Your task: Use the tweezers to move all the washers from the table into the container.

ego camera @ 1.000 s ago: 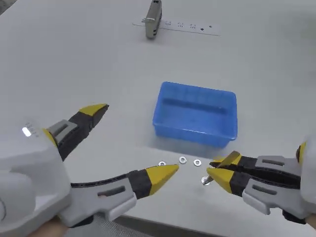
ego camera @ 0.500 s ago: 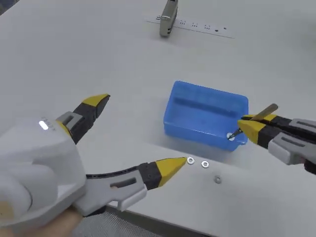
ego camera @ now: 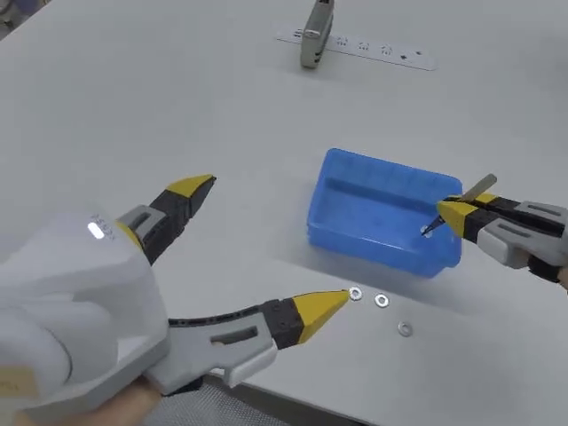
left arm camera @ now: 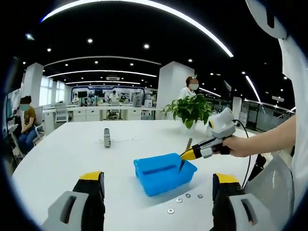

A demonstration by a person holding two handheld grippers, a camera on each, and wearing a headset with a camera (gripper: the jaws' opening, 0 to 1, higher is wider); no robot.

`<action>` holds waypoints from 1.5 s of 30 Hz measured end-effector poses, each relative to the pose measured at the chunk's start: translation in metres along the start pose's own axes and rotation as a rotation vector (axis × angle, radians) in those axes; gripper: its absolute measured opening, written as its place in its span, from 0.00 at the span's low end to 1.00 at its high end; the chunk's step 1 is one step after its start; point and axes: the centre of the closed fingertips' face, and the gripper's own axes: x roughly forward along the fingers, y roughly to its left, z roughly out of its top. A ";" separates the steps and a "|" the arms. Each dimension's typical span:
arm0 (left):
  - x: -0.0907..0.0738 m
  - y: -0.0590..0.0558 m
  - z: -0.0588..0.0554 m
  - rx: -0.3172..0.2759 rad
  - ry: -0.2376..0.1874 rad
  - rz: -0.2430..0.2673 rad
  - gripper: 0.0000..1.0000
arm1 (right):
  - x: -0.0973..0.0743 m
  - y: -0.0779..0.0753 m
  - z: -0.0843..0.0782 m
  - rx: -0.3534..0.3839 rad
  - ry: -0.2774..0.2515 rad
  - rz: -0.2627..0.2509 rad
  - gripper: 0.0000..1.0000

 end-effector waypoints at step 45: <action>-0.004 0.008 -0.002 -0.059 -0.008 0.009 0.91 | -0.050 0.079 -0.044 0.081 0.043 0.094 0.03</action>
